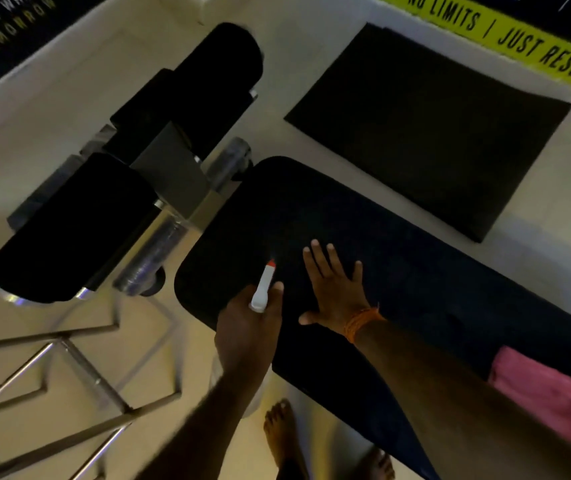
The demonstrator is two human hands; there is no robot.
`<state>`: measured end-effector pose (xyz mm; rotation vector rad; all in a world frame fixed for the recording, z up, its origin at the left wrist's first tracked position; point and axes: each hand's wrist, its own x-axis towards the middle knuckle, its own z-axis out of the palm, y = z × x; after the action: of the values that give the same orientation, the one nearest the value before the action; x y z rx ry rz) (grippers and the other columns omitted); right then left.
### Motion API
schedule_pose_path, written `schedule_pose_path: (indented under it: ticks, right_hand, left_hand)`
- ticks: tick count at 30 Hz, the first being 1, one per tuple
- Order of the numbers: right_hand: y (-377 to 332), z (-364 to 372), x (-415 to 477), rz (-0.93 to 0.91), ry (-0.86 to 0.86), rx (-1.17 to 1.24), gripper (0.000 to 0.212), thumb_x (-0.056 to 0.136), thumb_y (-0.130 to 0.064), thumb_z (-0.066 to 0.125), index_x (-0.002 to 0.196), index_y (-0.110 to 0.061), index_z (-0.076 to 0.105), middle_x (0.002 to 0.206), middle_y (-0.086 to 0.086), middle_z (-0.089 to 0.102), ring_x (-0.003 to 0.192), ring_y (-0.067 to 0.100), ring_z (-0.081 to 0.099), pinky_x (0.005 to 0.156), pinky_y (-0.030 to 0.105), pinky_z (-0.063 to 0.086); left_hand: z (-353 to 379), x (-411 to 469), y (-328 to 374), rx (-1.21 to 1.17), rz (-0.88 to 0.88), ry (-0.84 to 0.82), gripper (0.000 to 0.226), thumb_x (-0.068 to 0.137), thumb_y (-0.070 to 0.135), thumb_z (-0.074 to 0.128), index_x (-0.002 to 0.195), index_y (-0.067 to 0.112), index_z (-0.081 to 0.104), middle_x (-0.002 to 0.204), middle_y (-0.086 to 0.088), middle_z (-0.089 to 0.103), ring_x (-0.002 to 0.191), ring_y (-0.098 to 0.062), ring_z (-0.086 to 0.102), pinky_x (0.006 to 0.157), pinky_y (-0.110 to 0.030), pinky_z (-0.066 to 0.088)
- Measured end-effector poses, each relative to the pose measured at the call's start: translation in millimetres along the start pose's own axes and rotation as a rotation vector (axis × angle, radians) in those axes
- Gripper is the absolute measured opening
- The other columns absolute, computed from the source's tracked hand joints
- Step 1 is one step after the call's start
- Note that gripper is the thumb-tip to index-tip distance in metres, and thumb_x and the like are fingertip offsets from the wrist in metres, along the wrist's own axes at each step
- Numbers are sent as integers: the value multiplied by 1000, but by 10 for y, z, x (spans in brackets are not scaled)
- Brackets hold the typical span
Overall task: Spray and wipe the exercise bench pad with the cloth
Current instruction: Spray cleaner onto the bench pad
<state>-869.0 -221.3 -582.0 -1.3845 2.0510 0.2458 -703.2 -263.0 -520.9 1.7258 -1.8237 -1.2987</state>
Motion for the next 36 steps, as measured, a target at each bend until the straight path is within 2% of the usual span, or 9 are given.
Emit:
schedule_pose_path:
  ticks: [3,7,10,14,22,27,29,33,36]
  right_hand:
    - [-56,-2,-3,44,-13,-27,139,78,-60,79,159,-18,-26,167,2,-33,157,29,-24,120,75,8]
    - [-106,-17,-11,68,-19,-24,139,78,-58,80,160,-17,-26,167,2,-33,157,28,-23,120,74,10]
    - [-117,13,-24,61,-2,-15,138,79,-58,79,160,-18,-25,168,1,-32,157,28,-24,118,75,9]
    - [-112,28,-21,65,3,-29,137,80,-58,78,160,-16,-25,168,2,-33,157,30,-24,118,75,11]
    - [-158,24,-11,84,-15,-27,137,81,-54,80,160,-16,-25,167,4,-34,156,32,-24,119,74,13]
    - [-177,23,-66,72,14,-22,134,82,-53,79,161,-14,-22,169,5,-29,157,34,-20,119,71,14]
    - [-151,43,-96,64,29,-12,132,83,-54,78,161,-14,-21,170,5,-27,158,34,-19,120,71,13]
    - [-92,50,-114,37,42,10,130,83,-58,76,162,-15,-18,171,4,-24,158,33,-17,122,70,14]
    - [-88,23,-111,37,34,6,132,81,-60,77,163,-16,-18,171,4,-24,159,32,-16,121,69,15]
  left_hand:
    - [-54,51,-30,-15,23,1,17,94,48,66,78,45,60,65,4,66,60,-11,63,59,-30,48]
    - [-137,114,-123,-52,-16,15,29,94,53,63,103,28,72,73,2,70,69,-15,68,68,-35,55]
    - [-213,129,-210,-47,-31,9,14,95,52,63,89,40,67,71,3,70,67,-15,67,70,-40,58]
    - [-303,93,-344,-41,-33,60,24,96,52,62,106,32,71,76,17,62,68,4,56,75,-33,53]
    - [-505,-160,-549,-54,-118,207,23,99,52,57,78,43,54,72,0,67,65,-15,63,58,-28,44]
    - [-530,-330,-619,-7,-102,151,23,98,58,56,93,37,65,68,0,66,63,-20,65,64,-48,59]
    - [-502,-389,-578,-24,-87,116,20,90,72,49,88,56,61,66,-1,66,61,-23,66,63,-52,59]
    - [-409,-371,-436,-24,-7,60,51,88,75,46,114,37,67,71,2,69,66,-16,67,64,-41,58]
    - [-281,-218,-273,-47,22,-17,34,99,53,58,128,37,63,84,16,69,76,3,66,71,-27,57]
